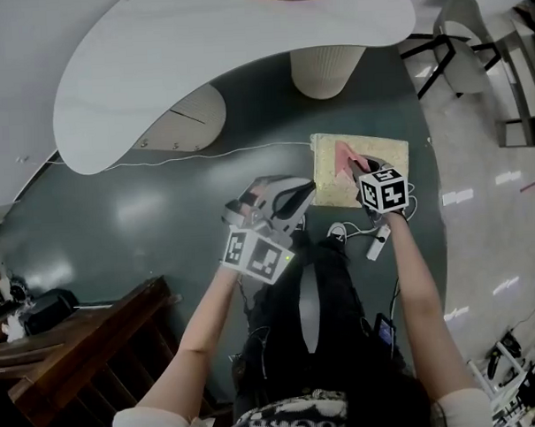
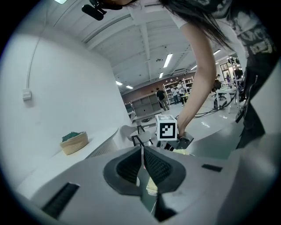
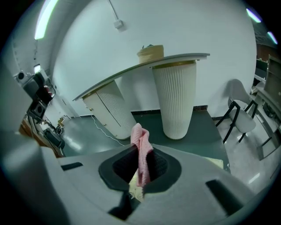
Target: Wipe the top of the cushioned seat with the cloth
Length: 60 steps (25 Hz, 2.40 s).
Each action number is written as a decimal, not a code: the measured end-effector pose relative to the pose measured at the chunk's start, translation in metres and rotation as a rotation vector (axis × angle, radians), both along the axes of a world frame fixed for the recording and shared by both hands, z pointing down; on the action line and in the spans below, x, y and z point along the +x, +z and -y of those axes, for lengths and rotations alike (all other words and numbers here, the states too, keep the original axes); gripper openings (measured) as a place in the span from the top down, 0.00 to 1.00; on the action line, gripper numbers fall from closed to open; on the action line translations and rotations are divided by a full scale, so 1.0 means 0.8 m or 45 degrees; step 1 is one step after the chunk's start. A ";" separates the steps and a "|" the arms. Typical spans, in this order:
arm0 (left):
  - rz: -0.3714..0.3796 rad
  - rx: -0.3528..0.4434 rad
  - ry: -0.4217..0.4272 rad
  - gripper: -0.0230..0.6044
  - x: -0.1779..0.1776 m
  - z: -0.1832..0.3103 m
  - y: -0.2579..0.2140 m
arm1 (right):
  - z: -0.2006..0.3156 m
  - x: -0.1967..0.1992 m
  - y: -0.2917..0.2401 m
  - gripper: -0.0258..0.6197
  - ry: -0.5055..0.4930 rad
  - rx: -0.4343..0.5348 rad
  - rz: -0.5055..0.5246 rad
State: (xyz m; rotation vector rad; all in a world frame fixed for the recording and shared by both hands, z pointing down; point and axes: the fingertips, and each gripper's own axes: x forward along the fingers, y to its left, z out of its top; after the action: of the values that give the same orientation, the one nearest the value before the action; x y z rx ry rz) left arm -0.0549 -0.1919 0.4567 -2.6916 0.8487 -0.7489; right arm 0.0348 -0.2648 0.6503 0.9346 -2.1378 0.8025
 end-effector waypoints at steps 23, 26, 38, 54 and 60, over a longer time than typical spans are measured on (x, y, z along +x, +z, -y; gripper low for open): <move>0.102 -0.057 0.110 0.94 -0.001 0.023 0.122 | 0.039 -0.006 0.196 0.95 -0.064 -0.090 -0.170; 0.105 -0.069 0.120 0.94 0.005 0.021 0.127 | 0.041 0.020 0.201 0.95 -0.040 -0.090 -0.210; 0.092 -0.093 0.219 0.94 0.060 0.009 0.130 | 0.052 0.177 0.194 0.95 0.171 -0.096 -0.352; 0.093 -0.106 0.299 0.94 0.120 0.001 0.127 | 0.044 0.330 0.177 0.95 0.358 -0.107 -0.459; 0.090 -0.109 0.264 0.94 0.116 -0.001 0.121 | 0.037 0.289 0.156 0.95 0.294 -0.066 -0.337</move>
State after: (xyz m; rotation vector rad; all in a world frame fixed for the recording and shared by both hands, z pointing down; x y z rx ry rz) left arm 0.0379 -0.1914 0.5535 -2.7537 0.5219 -0.8428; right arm 0.2664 -0.2946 0.7749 1.2044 -1.7963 0.7919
